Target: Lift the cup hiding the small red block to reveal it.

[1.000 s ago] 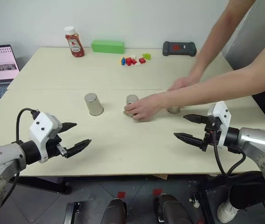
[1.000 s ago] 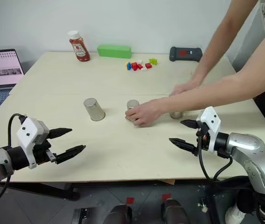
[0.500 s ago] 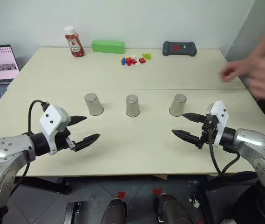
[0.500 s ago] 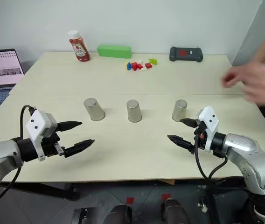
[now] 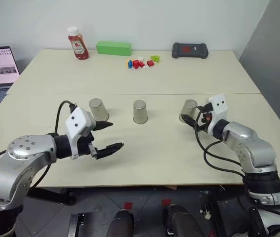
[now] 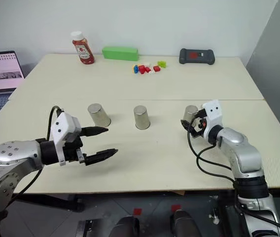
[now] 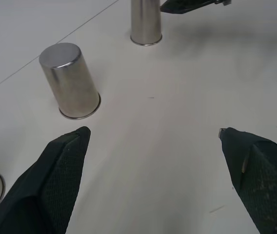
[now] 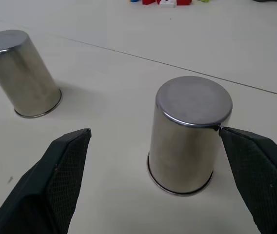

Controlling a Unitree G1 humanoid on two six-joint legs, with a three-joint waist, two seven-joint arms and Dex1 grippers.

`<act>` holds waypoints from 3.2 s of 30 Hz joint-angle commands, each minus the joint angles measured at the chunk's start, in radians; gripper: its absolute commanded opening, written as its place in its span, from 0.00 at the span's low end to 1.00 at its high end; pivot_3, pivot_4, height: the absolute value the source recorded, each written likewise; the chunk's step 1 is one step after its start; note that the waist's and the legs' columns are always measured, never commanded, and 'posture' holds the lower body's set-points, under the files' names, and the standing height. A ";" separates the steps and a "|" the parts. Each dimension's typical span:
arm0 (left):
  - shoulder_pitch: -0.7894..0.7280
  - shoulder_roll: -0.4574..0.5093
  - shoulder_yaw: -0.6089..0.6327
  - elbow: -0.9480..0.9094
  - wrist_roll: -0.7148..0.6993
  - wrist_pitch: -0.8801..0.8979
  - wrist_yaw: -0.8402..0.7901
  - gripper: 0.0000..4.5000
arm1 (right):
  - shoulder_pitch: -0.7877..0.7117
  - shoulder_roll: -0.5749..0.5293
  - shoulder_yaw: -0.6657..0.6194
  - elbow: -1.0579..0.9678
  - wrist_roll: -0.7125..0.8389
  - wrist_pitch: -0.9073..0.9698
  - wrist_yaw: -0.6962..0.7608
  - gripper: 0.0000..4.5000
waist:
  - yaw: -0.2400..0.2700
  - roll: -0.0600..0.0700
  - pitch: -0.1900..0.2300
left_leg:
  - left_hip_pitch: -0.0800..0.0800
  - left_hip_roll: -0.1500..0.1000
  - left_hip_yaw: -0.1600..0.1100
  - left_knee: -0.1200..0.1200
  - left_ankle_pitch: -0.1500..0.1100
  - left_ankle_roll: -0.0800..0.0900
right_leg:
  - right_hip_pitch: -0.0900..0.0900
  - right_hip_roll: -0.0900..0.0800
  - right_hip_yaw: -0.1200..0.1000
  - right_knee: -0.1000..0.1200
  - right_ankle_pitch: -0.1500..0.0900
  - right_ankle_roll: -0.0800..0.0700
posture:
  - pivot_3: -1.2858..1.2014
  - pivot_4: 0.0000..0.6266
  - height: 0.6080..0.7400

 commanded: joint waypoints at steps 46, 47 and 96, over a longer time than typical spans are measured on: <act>-0.220 -0.110 -0.202 0.143 0.119 -0.107 -0.090 1.00 | -0.160 0.048 -0.097 0.241 -0.149 -0.189 -0.147 0.59 | -0.001 0.000 0.000 | 0.000 0.000 0.001 0.000 0.000 0.000 | 0.000 0.000 0.001 0.000 0.000 0.000 | 0.52 0.24 1.00; -0.223 -0.110 -0.205 0.146 0.121 -0.111 -0.092 1.00 | -0.156 0.047 -0.101 0.252 -0.155 -0.183 -0.160 0.59 | -0.001 0.000 0.000 | 0.000 0.000 0.001 0.000 0.000 0.000 | 0.000 0.000 0.001 0.000 0.000 0.000 | 0.52 0.24 1.00; 0.149 0.032 0.207 0.057 0.096 -0.078 -0.043 1.00 | 0.396 -0.313 -0.274 -0.390 0.258 -0.060 0.333 0.99 | -0.011 0.000 0.000 | 0.003 0.000 0.002 0.001 0.000 0.000 | 0.002 0.000 0.002 0.000 -0.001 -0.001 | 0.52 0.24 1.00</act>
